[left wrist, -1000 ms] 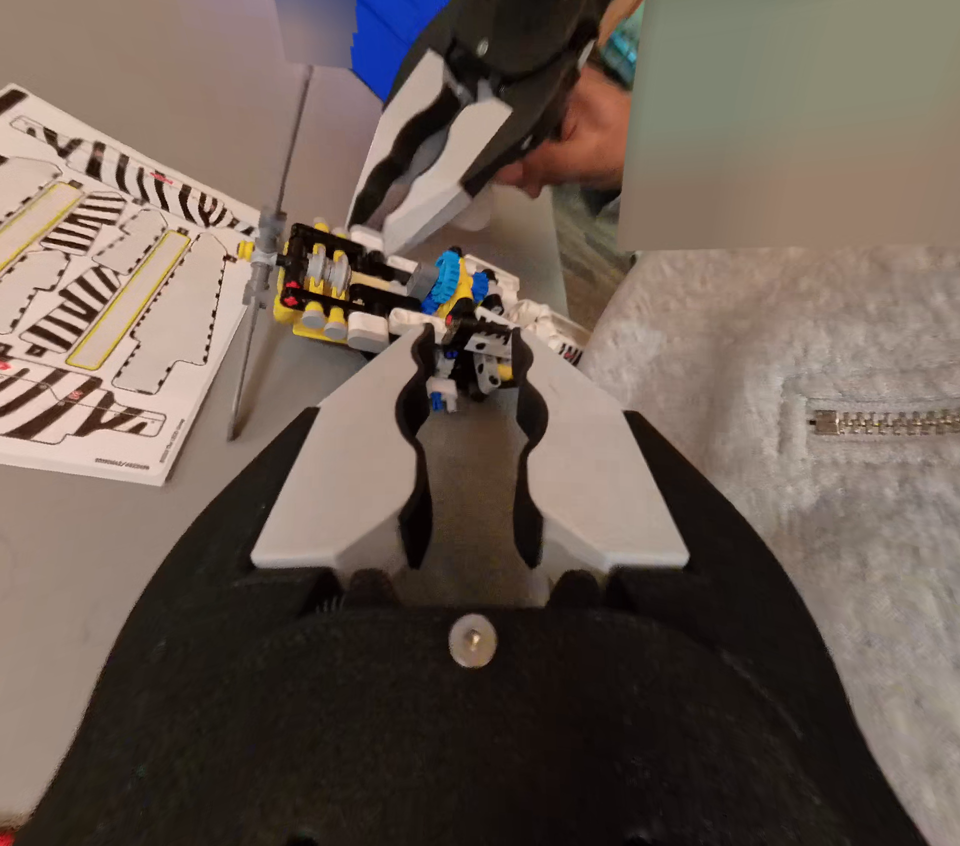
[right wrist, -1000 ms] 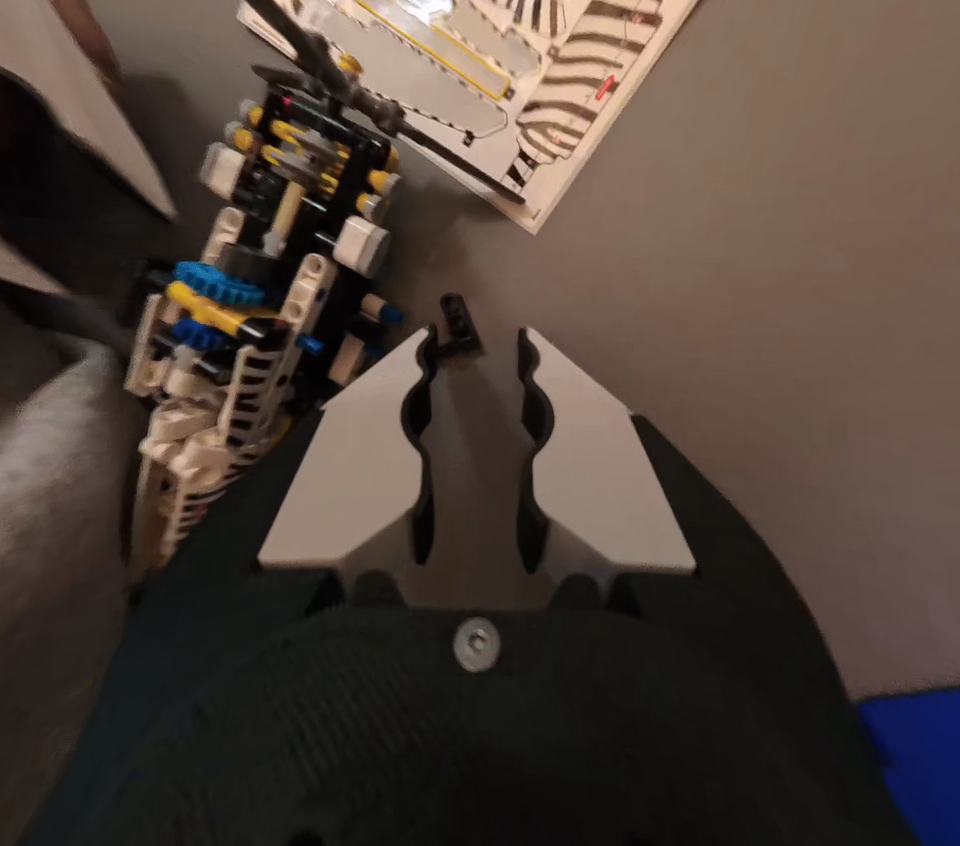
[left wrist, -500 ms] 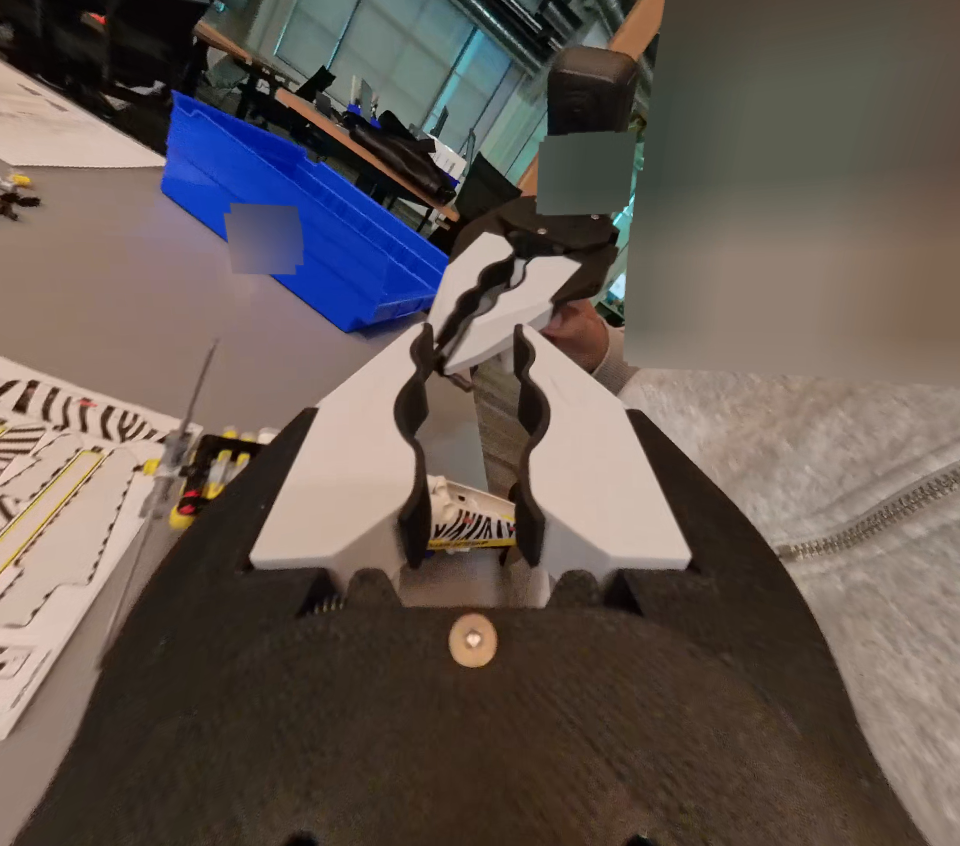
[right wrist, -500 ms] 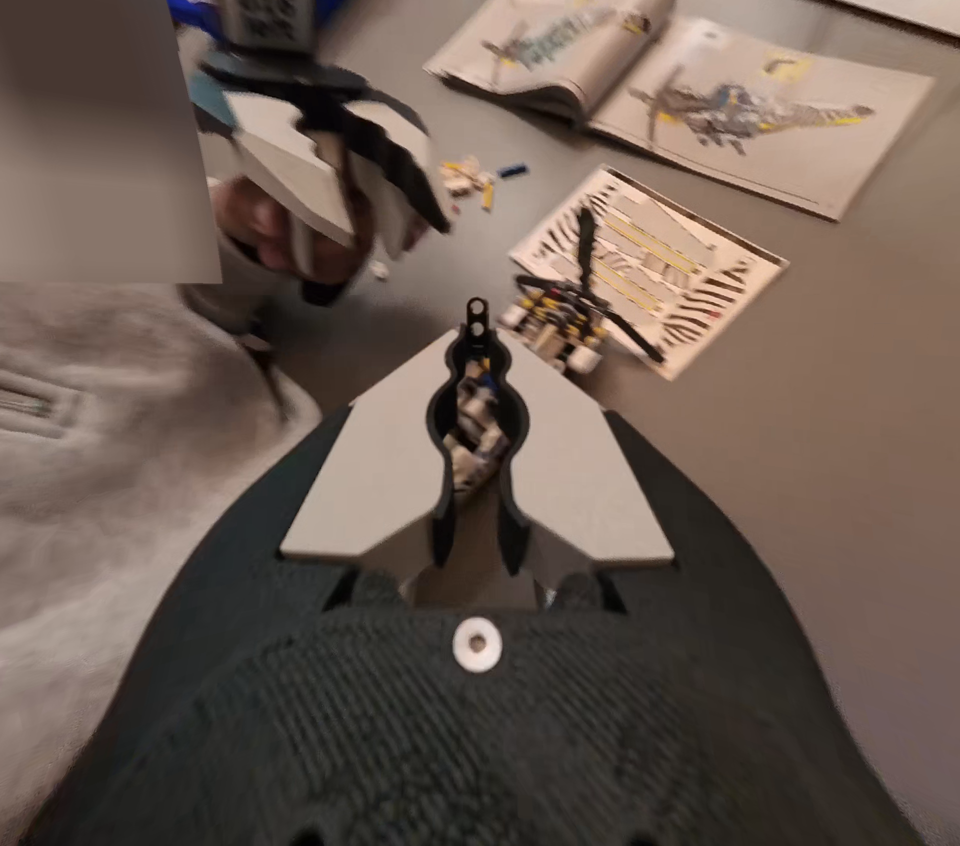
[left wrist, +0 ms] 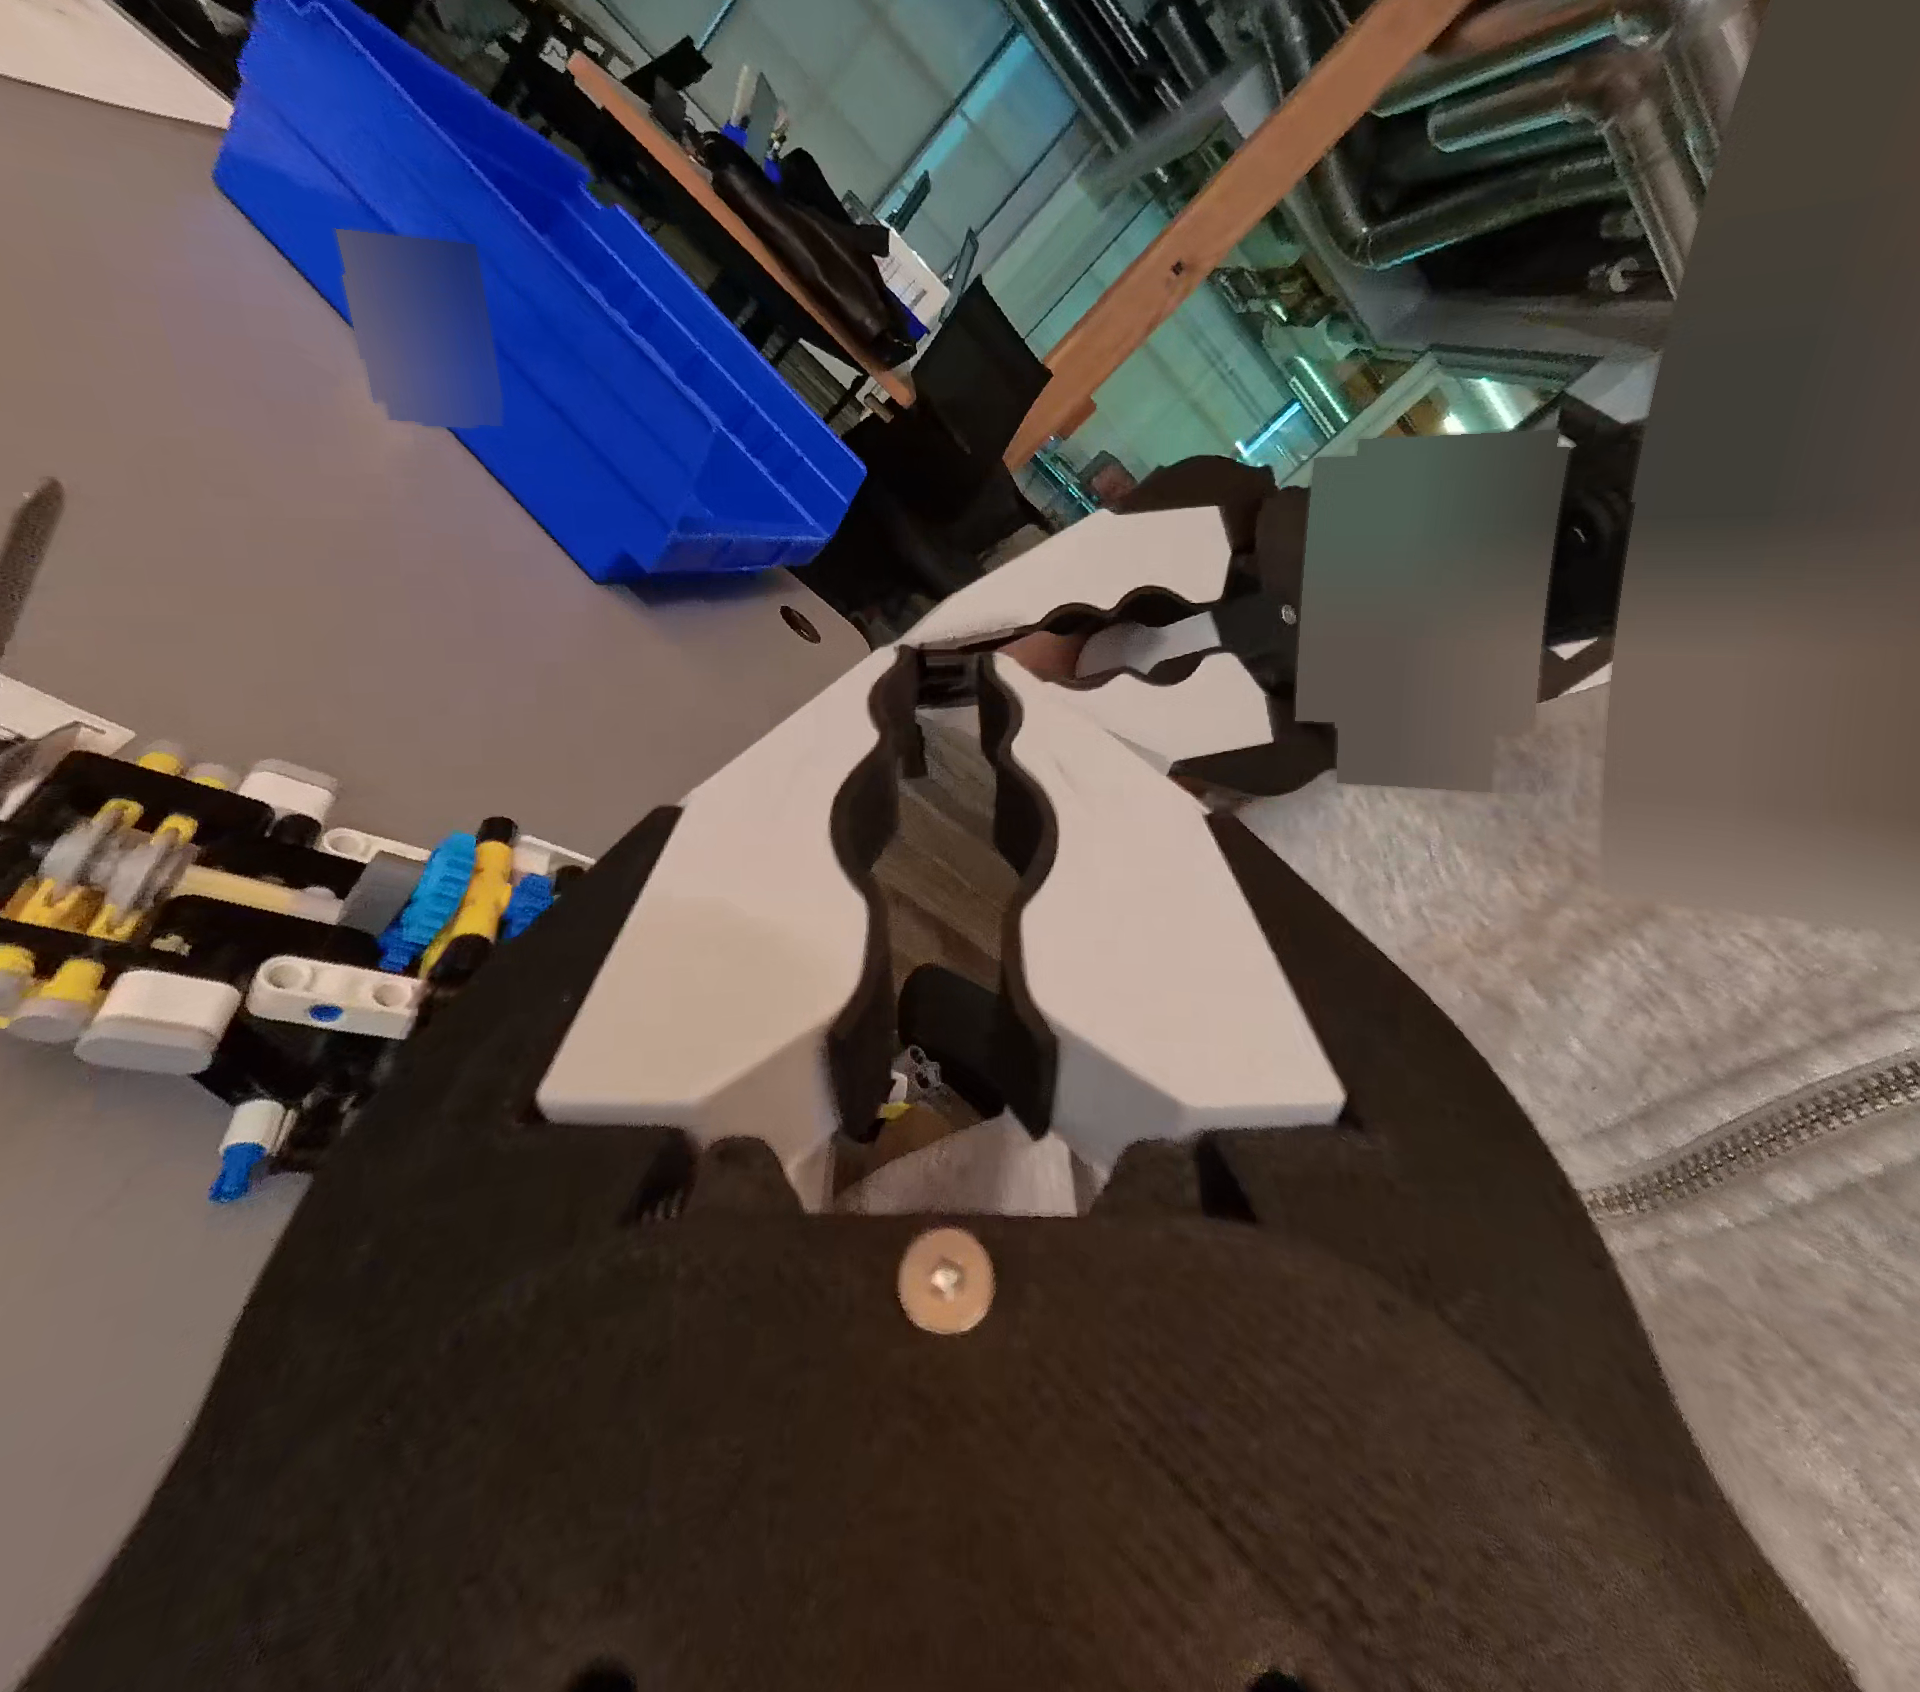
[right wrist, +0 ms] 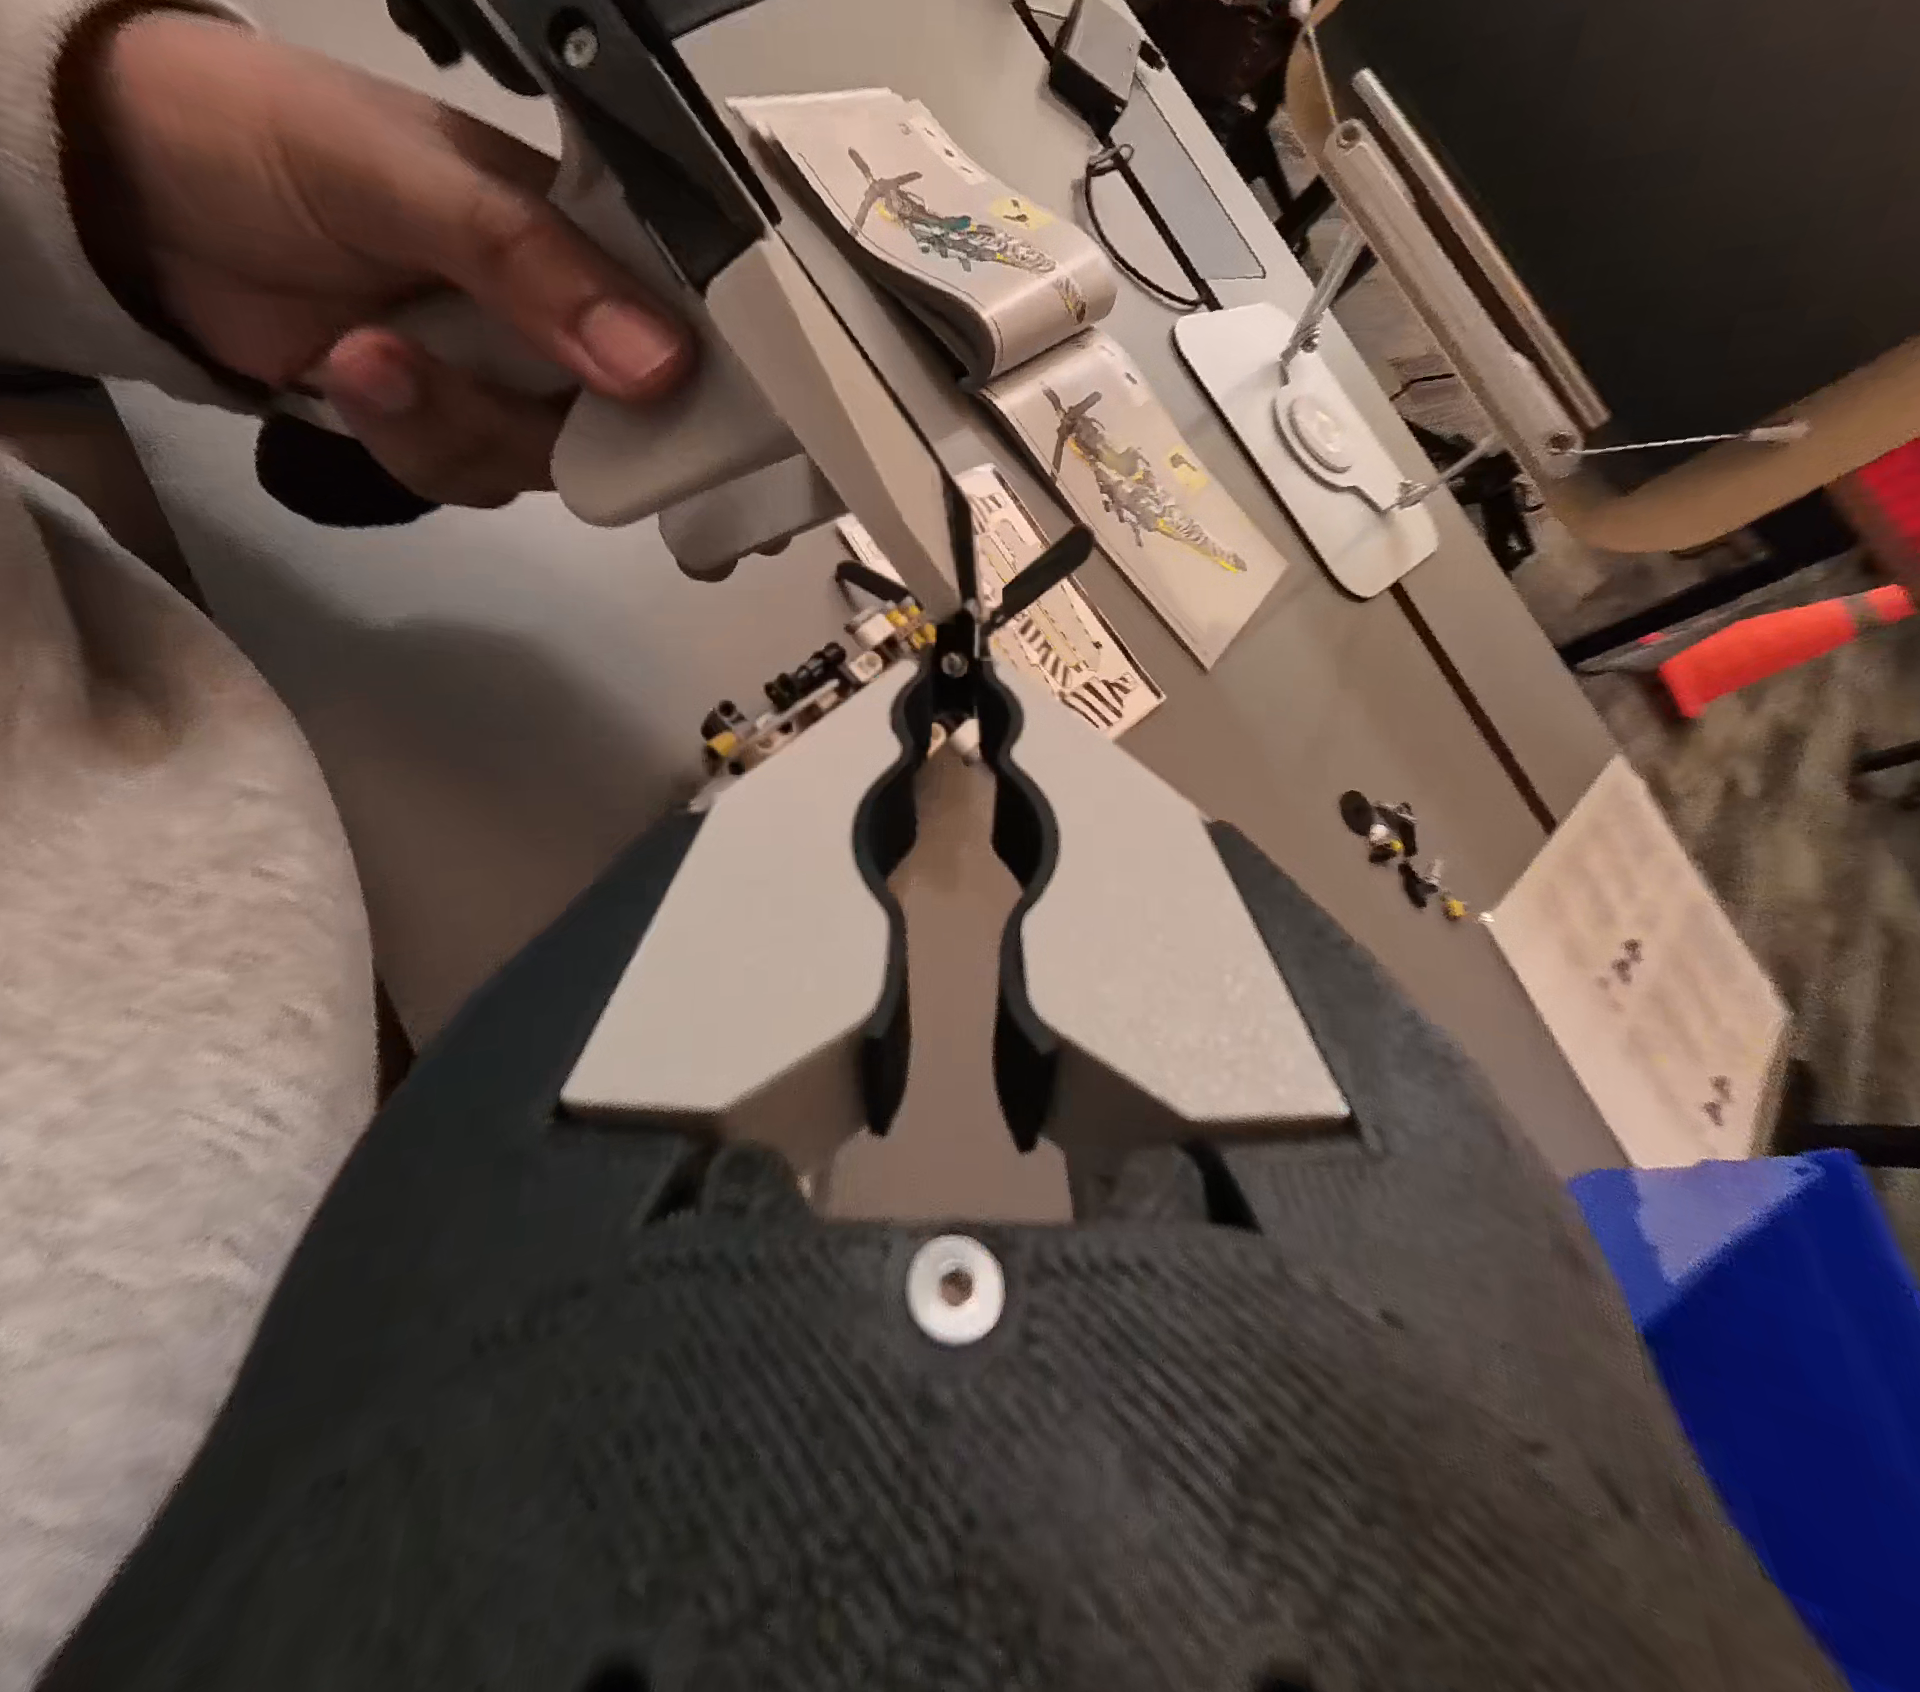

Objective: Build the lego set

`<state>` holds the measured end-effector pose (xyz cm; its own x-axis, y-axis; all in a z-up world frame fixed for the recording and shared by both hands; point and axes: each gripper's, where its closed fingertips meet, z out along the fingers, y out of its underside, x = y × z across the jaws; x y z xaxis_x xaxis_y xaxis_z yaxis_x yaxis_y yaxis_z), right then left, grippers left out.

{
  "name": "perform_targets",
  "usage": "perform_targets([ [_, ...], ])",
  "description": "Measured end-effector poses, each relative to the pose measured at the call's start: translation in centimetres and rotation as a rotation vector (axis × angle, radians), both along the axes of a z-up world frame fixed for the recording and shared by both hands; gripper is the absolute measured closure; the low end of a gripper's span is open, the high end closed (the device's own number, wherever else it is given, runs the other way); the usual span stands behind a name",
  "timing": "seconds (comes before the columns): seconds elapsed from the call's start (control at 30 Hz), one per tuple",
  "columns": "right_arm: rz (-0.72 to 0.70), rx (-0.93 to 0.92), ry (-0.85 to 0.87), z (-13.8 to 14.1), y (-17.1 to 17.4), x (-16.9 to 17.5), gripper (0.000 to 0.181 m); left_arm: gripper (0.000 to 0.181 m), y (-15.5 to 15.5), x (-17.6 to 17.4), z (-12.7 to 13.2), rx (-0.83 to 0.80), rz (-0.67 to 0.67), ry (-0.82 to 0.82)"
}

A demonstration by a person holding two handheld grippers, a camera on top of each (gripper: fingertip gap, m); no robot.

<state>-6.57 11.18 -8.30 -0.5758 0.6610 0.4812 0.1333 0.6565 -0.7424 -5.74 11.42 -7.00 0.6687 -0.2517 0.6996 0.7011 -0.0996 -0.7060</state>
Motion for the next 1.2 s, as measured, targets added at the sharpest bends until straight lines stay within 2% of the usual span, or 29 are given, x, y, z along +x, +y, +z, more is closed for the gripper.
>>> perform_targets([
  [0.17, 0.006, 0.061, 0.047, 0.2, 0.2, 0.6, 0.176, 0.163, 0.6, 0.5, -0.7, -0.044, 0.013, 0.019],
  [0.23, 0.002, 0.092, 0.059, 0.2, 0.4, 0.6, 0.176, 0.175, 0.7, 0.5, -0.3, -0.020, 0.017, 0.004],
  [0.3, 0.004, 0.092, 0.091, 0.5, 0.4, 0.6, 0.176, 0.175, 0.7, 0.5, -0.1, -0.001, 0.017, -0.008],
  [0.37, 0.001, 0.014, 0.127, 1.2, 0.5, 0.5, 0.174, 0.175, 0.5, 0.2, 0.4, 0.033, 0.014, -0.052],
  [0.53, -0.047, -0.398, 0.274, 4.2, 2.4, 0.7, 0.115, 0.176, -0.3, -0.1, 1.7, 0.173, -0.020, -0.191],
  [0.6, -0.086, -0.421, 0.305, 4.3, 3.2, 0.8, 0.122, 0.176, -1.1, -0.6, 2.3, 0.227, -0.008, -0.215],
  [0.7, -0.117, -0.420, 0.233, 2.5, 2.7, 0.8, 0.122, 0.176, -2.8, -1.0, 3.1, 0.302, 0.005, -0.189],
  [0.8, -0.058, -0.744, 0.067, 1.9, 0.0, 1.5, 0.119, 0.176, -4.1, -0.6, 3.4, 0.350, -0.007, -0.171],
  [0.9, 0.044, -1.046, -0.164, 1.6, -2.9, 2.2, 0.124, 0.177, -4.9, 0.1, 3.5, 0.393, -0.016, -0.171],
  [1.0, 0.111, -1.141, -0.263, 1.3, -4.5, 2.5, 0.133, 0.177, -4.9, 0.9, 3.7, 0.421, -0.026, -0.180],
  [1.1, 0.158, -1.219, -0.293, 1.9, -4.9, 2.5, 0.159, 0.177, -4.2, 1.4, 3.4, 0.404, -0.038, -0.178],
  [1.2, 0.166, -1.317, -0.332, 2.5, -4.5, 2.2, 0.167, 0.177, -4.0, 1.1, 3.2, 0.401, -0.034, -0.184],
])
